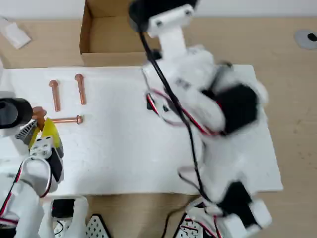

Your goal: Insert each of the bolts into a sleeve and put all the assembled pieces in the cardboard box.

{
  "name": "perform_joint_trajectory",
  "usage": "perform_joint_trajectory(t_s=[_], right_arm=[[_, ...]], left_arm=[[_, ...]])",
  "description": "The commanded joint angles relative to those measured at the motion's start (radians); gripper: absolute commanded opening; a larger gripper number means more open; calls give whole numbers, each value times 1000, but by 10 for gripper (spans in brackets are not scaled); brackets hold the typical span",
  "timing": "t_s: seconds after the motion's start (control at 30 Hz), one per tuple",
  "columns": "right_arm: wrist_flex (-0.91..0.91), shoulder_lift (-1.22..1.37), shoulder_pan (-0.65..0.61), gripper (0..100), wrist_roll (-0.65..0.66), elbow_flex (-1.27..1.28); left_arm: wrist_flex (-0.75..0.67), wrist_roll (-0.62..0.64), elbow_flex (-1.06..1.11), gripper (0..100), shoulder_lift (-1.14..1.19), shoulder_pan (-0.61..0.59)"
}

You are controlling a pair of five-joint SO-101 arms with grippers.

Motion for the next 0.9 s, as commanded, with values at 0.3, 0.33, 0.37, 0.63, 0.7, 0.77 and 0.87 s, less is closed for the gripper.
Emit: perform_joint_trajectory(t_s=[0.3,0.33,0.37,0.63,0.7,0.77,0.87], right_arm=[[-367,-822,-2,10,100,1075],[-427,-892,-2,10,109,1173],[-488,-957,-4,10,118,1267],[-945,-1425,-10,9,147,1925],[-1046,-1515,-10,9,147,2046],[-1125,-1592,-12,9,146,2146],[-1188,-1687,-58,9,146,2238]], left_arm=[[-264,11,253,6,-47,9],[-272,11,267,6,-45,9],[-282,11,281,6,-45,9],[-292,52,322,6,-42,8],[-292,86,322,6,-41,8],[-292,121,324,6,-42,12],[-299,166,319,6,-45,15]])
